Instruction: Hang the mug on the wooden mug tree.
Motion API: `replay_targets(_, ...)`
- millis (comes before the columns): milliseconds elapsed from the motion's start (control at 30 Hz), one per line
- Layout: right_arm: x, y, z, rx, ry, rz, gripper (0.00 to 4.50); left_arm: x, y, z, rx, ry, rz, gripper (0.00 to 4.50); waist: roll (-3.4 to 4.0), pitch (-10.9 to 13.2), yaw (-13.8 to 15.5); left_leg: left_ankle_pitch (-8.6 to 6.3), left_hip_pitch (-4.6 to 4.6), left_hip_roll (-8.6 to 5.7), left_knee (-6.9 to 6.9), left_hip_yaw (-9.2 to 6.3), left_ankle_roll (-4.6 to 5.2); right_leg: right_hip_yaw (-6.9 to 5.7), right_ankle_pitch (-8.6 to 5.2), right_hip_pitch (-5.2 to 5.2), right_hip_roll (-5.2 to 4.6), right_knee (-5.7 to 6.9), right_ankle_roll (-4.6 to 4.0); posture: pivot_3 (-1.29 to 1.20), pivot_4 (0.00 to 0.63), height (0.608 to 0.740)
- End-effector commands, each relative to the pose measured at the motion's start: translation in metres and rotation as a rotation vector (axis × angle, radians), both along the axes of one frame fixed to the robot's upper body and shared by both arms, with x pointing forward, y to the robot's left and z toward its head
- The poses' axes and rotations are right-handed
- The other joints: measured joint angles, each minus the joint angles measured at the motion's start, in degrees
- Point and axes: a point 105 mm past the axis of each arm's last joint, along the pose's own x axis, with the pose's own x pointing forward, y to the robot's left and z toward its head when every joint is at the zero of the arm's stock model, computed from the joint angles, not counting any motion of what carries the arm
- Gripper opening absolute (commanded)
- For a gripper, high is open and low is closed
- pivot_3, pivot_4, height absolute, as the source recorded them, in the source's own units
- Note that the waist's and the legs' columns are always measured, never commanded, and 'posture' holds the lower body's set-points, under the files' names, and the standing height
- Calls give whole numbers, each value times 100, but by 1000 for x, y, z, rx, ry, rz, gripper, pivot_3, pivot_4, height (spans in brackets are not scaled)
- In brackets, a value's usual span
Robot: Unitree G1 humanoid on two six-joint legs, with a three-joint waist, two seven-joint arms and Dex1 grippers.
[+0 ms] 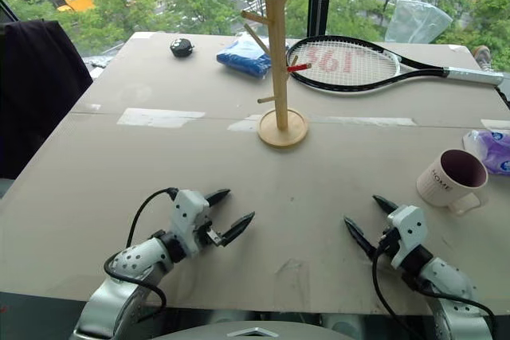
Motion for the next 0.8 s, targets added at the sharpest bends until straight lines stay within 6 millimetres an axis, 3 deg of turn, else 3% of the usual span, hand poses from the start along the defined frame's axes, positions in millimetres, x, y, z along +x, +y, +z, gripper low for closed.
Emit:
replay_targets(33, -6, -21, 7, -17, -23, -135, 4466, 8, -14, 10, -12, -31, -101, 4500, 0, 0, 6, 0, 0, -1, 0, 2, 0, 2, 10, 0, 1, 0, 18, 0, 150, 654)
replay_targets(233, -33, -63, 14, 32, -43, -528, 4466, 26, -45, 34, -13, -90, -357, 4500, 8, 4, -7, 2, -4, -2, 1, 4, -3, 3, 10, 1, 3, 0, 23, 0, 150, 654)
replay_targets(333, -53, -89, 19, 61, -74, -771, 4466, 25, -64, 53, -56, -106, -515, 4500, 10, 5, -56, 2, -3, -1, 1, 9, -5, 9, 5, 1, 2, -1, 31, 0, 150, 654)
replay_targets(433, -61, -97, 21, 71, -92, -871, 4466, 23, -71, 62, -71, -108, -597, 4500, 11, 6, -117, 2, 1, -1, 3, 21, -5, 22, 3, -1, 2, 0, 36, 0, 150, 654)
replay_targets(600, -54, -107, 28, 67, -141, -931, 4466, 17, -79, 75, -72, -118, -692, 4500, 22, 13, -166, 4, 2, -1, 3, 20, -7, 26, 1, -4, 5, 2, 38, 0, 150, 654)
replay_targets(800, -34, -117, 32, 79, -180, -939, 4466, 19, -78, 79, -30, -158, -676, 4500, 23, 14, -171, 4, 3, -2, 3, 18, -6, 29, 1, -3, 8, 2, 37, 0, 150, 654)
